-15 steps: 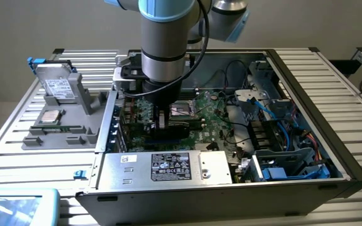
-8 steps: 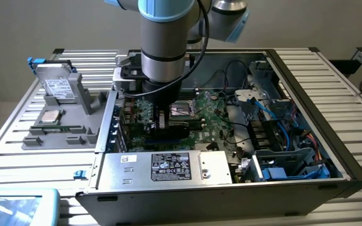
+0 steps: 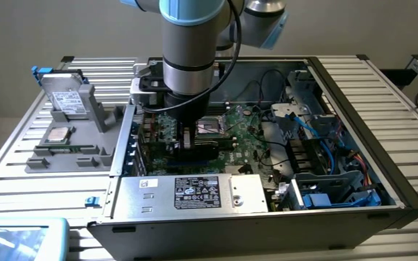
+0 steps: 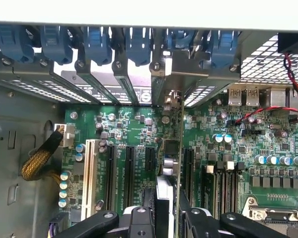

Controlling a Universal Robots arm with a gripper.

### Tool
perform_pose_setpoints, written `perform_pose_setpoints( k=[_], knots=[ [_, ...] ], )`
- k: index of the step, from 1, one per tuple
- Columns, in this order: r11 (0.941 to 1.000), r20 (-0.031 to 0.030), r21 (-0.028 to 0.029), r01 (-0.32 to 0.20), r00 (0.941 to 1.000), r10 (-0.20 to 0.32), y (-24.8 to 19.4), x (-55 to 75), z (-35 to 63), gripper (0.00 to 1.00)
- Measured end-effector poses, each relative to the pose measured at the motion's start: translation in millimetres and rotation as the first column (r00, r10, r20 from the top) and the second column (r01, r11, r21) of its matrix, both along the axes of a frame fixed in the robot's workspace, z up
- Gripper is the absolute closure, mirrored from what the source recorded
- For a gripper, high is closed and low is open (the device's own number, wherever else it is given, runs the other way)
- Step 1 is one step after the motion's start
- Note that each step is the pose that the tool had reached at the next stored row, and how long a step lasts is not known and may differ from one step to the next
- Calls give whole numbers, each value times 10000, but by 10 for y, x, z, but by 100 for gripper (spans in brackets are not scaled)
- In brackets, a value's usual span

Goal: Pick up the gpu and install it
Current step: 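Insert the gpu into the slot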

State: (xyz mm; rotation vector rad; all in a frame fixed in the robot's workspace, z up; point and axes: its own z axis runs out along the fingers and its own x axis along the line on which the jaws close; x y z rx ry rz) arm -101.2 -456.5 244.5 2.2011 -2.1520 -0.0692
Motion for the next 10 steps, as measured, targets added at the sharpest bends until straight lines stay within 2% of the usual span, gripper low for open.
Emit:
perform_pose_setpoints(
  k=[5,8,10],
  knots=[
    [10000,-5,17,32,10000,-32,-4,0,4,71],
    [9999,-9,56,90,10000,-90,-5,0,5,71],
    [9999,-10,106,111,9999,-111,-11,1,18,71]
  ],
)
